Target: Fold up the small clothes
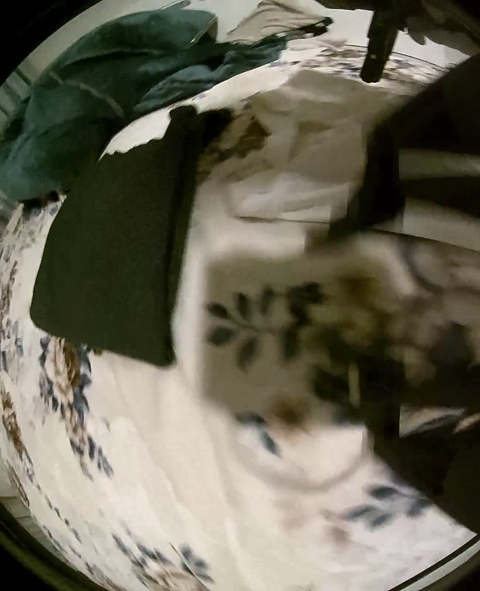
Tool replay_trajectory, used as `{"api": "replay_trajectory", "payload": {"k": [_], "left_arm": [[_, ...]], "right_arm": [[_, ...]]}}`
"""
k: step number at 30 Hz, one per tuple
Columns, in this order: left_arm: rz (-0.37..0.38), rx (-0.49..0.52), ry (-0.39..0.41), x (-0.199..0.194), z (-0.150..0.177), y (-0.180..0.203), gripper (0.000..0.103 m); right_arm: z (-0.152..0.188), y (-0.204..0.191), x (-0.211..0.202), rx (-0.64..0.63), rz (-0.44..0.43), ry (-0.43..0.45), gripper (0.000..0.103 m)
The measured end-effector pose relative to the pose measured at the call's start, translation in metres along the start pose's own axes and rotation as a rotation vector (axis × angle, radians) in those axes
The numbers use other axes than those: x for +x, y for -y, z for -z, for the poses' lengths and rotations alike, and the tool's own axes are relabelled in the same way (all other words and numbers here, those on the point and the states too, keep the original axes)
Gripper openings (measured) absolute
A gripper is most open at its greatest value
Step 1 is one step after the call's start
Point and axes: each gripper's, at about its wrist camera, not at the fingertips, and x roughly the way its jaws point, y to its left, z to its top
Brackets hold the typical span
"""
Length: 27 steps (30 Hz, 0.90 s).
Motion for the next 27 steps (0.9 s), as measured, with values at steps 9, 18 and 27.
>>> {"api": "replay_trajectory", "payload": {"k": [9, 18, 27], "left_arm": [[-0.026, -0.016, -0.098, -0.059, 0.123, -0.018, 0.084], [-0.04, 0.033, -0.11, -0.092, 0.206, 0.077, 0.084], [-0.023, -0.082, -0.208, -0.064, 0.308, 0.224, 0.084]], "right_arm": [[0.113, 0.062, -0.045, 0.033, 0.024, -0.099, 0.058], [0.141, 0.144, -0.133, -0.034, 0.039, -0.12, 0.07], [0.072, 0.263, -0.185, -0.22, 0.006, -0.165, 0.07]]}}
